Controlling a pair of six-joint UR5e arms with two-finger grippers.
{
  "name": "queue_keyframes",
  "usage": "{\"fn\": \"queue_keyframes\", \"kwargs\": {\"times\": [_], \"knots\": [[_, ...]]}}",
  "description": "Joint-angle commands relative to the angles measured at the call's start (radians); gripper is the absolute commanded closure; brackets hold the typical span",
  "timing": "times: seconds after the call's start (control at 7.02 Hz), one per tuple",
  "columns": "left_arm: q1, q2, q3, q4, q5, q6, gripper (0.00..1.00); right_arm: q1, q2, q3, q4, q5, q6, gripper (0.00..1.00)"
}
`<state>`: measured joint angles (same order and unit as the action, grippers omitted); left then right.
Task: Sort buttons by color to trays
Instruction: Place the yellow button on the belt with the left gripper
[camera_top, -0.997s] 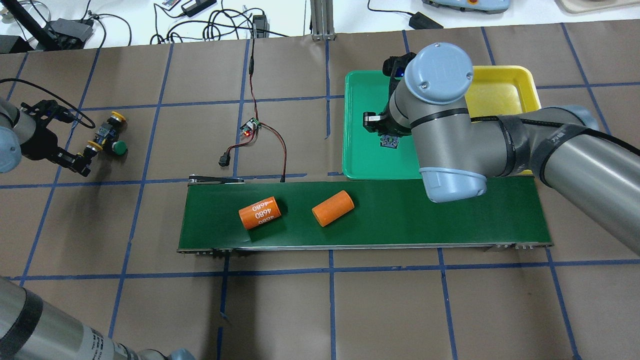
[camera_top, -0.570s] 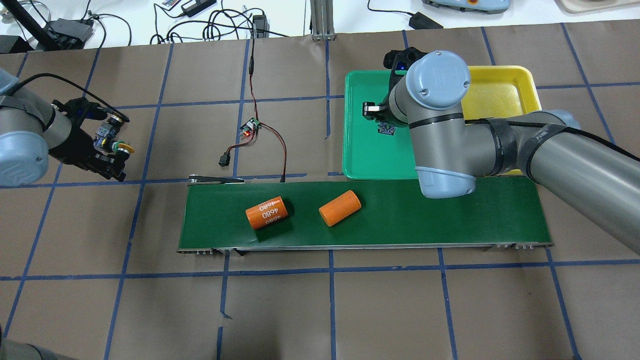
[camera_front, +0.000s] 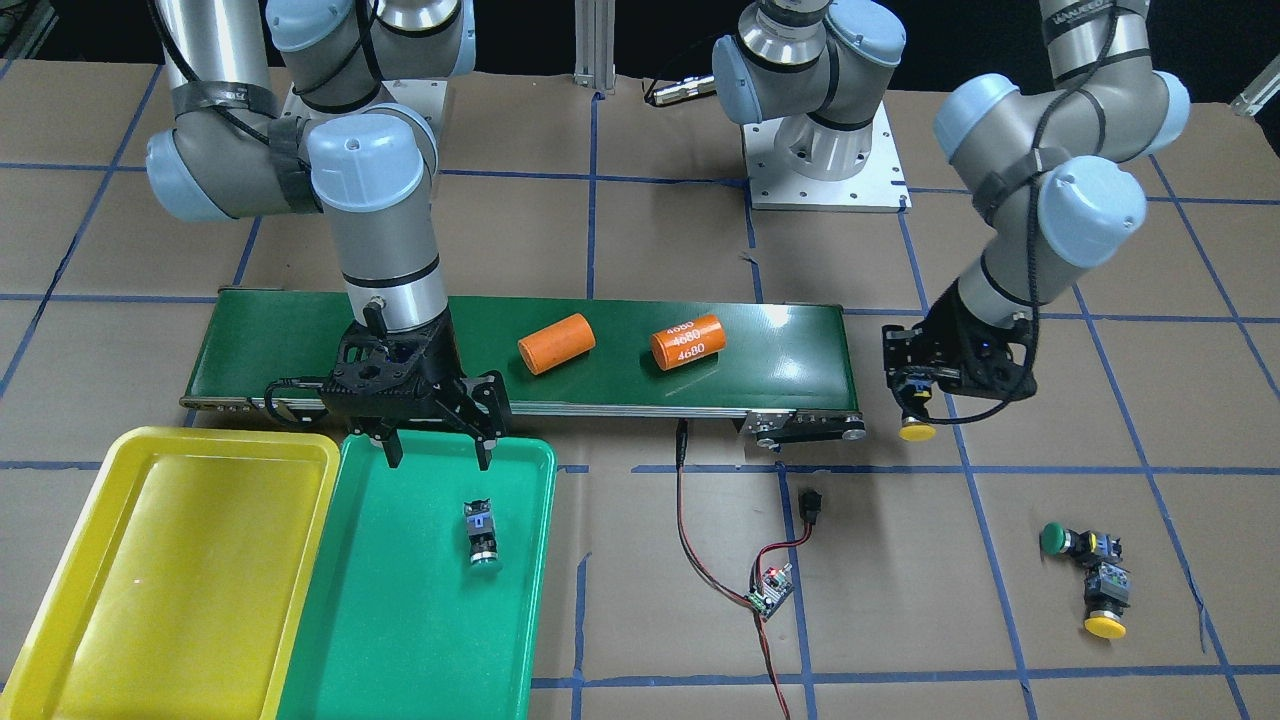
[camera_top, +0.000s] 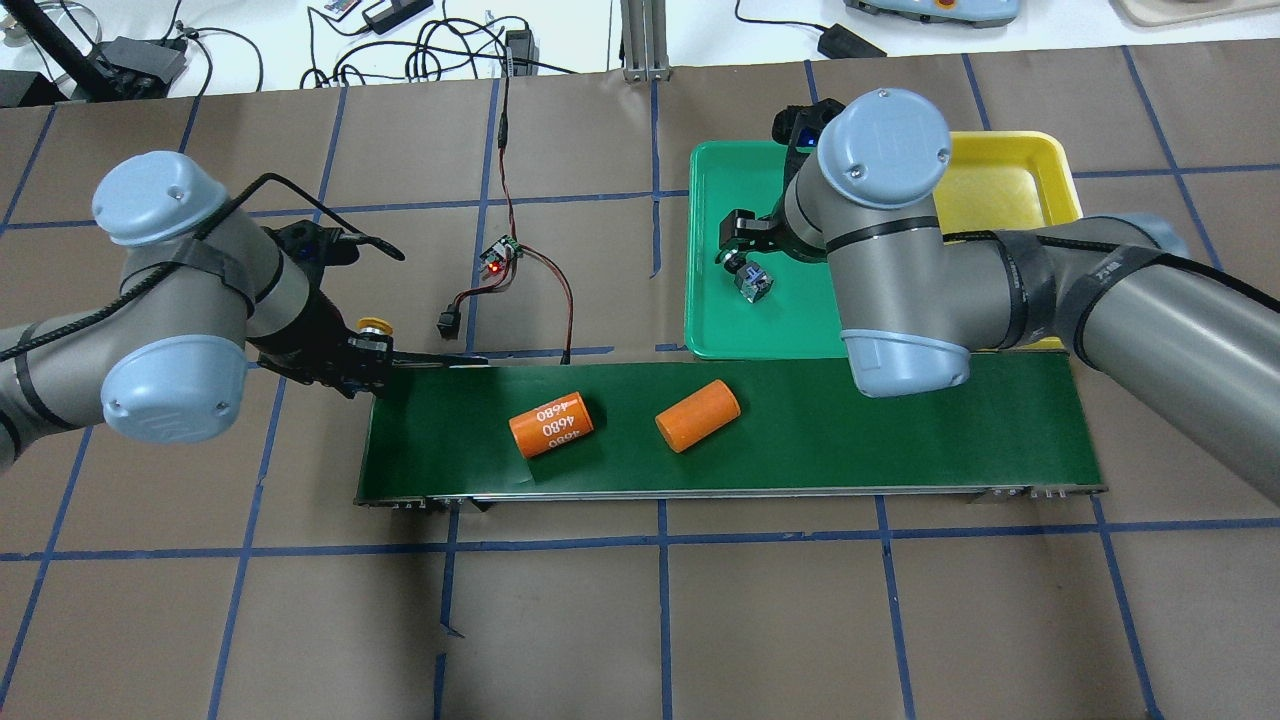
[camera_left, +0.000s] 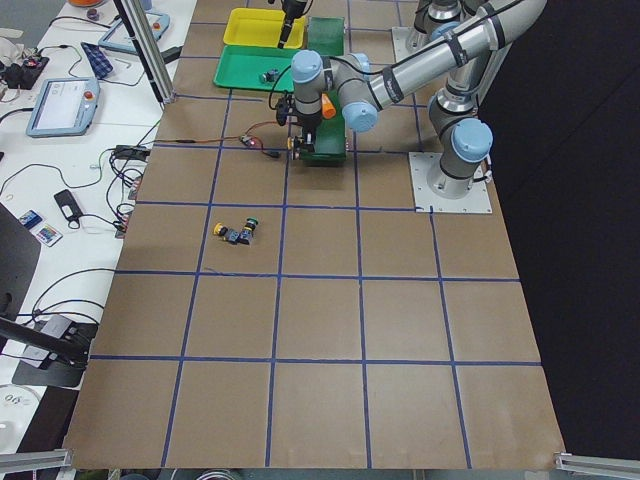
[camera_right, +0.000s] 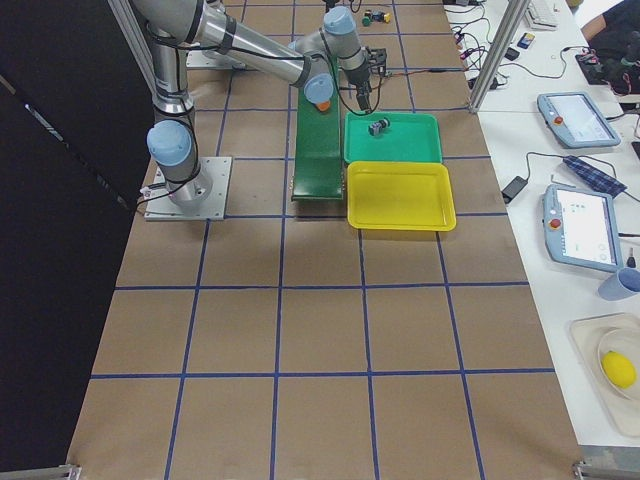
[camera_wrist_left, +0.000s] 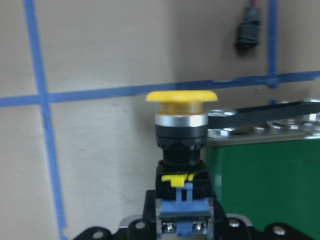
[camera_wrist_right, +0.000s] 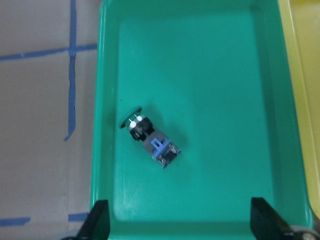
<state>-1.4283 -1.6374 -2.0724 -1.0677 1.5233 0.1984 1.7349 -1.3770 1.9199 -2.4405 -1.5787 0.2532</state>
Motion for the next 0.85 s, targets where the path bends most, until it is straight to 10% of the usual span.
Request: {"fn": "queue_keyframes", "kwargs": {"times": [0.0, 0.14, 0.28, 0.71], "knots": [[-0.073, 0.005, -0.053, -0.003, -0.008, -0.075, 0.97, 0.003, -0.129, -0.006, 0.306, -0.012, 0.012, 0.0], [-0.075, -0.001, -0.072, -0.002, -0.012, -0.092, 0.64, 0.0, -0.138, -0.004, 0.328, -0.014, 0.014, 0.0], [-0.077, 0.013, -0.068, -0.005, -0.029, -0.093, 0.01, 0.002, -0.136, -0.002, 0.327, -0.014, 0.014, 0.0], [-0.054, 0.073, 0.025, -0.128, -0.02, -0.074, 0.0, 0.003, -0.134, 0.002, 0.328, -0.014, 0.014, 0.0]]}}
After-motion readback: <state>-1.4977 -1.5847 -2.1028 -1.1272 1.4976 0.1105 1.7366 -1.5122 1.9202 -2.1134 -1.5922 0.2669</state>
